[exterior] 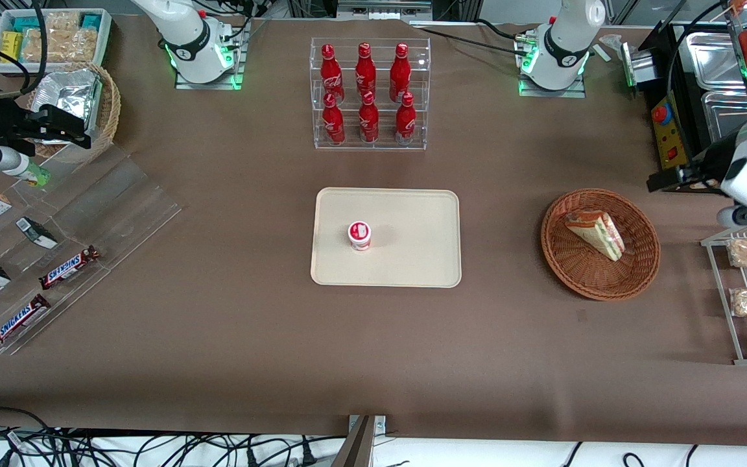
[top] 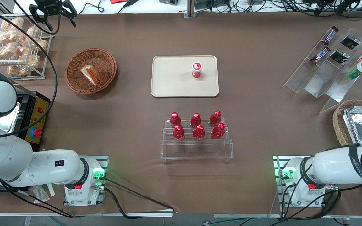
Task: Place sandwich from basket to tray
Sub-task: 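Move the left gripper toward the sandwich in the wicker basket, then lower the open left gripper around the wrapped sandwich and close it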
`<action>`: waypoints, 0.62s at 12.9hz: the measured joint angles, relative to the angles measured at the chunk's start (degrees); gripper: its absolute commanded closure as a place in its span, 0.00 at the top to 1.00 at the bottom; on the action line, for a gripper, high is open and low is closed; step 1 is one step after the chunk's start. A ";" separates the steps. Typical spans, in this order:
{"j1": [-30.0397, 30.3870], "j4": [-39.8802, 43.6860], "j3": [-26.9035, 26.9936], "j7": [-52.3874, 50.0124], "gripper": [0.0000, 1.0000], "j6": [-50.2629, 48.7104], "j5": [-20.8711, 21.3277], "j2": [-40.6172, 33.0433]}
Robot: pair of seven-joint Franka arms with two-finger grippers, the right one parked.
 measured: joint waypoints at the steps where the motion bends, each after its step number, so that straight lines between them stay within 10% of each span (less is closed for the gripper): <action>1: 0.06 -2.15 0.02 -2.97 1.00 2.75 0.08 0.36; 8: 1.36 -15.95 0.01 -21.21 1.00 20.17 4.28 0.65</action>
